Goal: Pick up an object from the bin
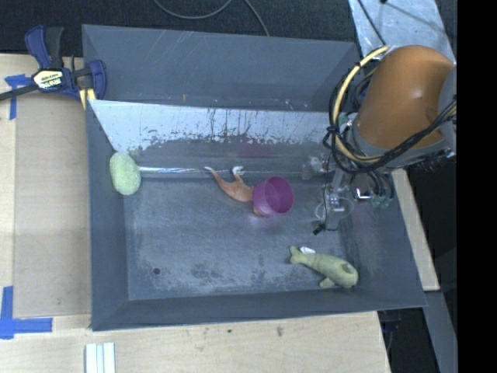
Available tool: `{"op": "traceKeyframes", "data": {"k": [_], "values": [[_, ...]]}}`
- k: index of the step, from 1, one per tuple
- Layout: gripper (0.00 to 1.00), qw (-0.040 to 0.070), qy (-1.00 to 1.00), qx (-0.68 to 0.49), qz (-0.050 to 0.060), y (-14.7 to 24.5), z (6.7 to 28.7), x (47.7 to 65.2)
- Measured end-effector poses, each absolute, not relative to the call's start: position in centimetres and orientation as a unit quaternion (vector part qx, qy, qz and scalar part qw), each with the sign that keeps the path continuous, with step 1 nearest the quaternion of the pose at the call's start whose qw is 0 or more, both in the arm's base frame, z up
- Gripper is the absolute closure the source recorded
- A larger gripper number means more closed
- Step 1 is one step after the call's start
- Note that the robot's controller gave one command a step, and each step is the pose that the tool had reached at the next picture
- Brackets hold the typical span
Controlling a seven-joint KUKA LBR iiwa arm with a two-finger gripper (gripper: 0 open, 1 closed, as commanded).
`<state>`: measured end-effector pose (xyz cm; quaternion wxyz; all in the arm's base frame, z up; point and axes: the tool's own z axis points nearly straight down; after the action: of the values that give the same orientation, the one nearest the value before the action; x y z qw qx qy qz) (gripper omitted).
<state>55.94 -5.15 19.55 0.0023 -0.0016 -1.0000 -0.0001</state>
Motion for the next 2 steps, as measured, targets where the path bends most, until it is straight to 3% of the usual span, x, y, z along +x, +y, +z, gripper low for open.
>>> {"op": "traceKeyframes", "data": {"k": [1,2], "values": [[0.00,-0.002,-1.000,-0.001,0.000,-5.1,20.0,56.1],[0.00,-0.004,-0.999,0.039,0.000,-4.1,14.1,59.0]]}}
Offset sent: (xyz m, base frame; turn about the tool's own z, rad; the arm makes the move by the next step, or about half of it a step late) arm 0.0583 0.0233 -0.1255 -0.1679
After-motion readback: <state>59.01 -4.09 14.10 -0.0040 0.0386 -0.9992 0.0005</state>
